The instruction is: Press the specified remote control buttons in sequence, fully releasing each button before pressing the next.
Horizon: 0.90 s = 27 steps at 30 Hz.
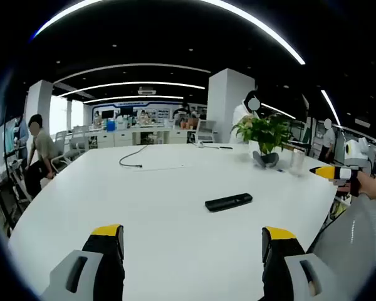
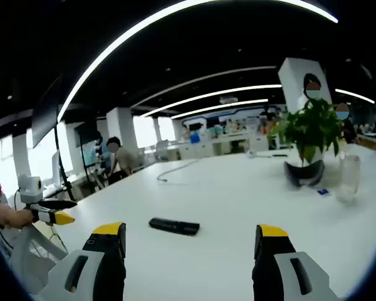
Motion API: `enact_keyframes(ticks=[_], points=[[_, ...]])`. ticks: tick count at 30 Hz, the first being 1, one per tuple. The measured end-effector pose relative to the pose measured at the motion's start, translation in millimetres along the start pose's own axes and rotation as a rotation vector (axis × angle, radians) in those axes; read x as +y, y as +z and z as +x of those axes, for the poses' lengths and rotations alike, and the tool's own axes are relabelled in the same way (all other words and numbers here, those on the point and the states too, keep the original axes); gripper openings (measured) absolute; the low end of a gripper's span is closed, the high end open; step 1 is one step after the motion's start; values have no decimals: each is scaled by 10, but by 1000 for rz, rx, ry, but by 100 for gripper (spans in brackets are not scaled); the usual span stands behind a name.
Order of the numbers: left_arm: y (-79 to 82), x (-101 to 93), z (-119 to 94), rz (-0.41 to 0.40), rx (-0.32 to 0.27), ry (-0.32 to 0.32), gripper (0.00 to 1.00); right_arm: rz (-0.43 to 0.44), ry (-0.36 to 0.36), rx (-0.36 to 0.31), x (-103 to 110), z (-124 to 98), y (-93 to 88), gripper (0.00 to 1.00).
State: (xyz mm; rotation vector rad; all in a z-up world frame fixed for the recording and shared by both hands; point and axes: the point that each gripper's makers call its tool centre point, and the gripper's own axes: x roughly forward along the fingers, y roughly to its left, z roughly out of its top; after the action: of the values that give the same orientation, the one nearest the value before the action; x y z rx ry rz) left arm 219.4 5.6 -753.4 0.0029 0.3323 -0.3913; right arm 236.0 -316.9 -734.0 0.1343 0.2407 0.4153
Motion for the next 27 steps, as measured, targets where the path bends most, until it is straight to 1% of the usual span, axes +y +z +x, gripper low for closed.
enact_keyframes(ticks=[3,5,6,7,9,11,13,16,19,27], points=[[61,-2,-24,-24,-37,-17,94,-17,-18,0,-30,-2,7,84],[87,29,-43,-49,-61,-13,94,-23,-25,-11,-30,-17,22,84],[75,57,-37,-65,-56,-7,94,-27,-34,-7,-40,-23,15,84],[65,70,-30,-74,-51,-7,94,-33,-47,10,-63,-15,-16,84],[56,72,-36,-92,-51,-11,94,-32,-38,25,-48,0,-43,84],[78,67,-50,-94,-63,-10,94,-34,-25,26,-12,-5,-47,84],[102,80,-59,-89,-76,-4,94,-43,-27,25,1,-10,-45,84],[85,67,-50,-98,-67,-12,94,-52,-32,51,-4,5,-89,83],[79,73,-49,-96,-65,-14,94,-54,-23,50,15,4,-87,84],[85,85,-57,-93,-69,-7,94,-52,-35,46,-11,-10,-83,83]])
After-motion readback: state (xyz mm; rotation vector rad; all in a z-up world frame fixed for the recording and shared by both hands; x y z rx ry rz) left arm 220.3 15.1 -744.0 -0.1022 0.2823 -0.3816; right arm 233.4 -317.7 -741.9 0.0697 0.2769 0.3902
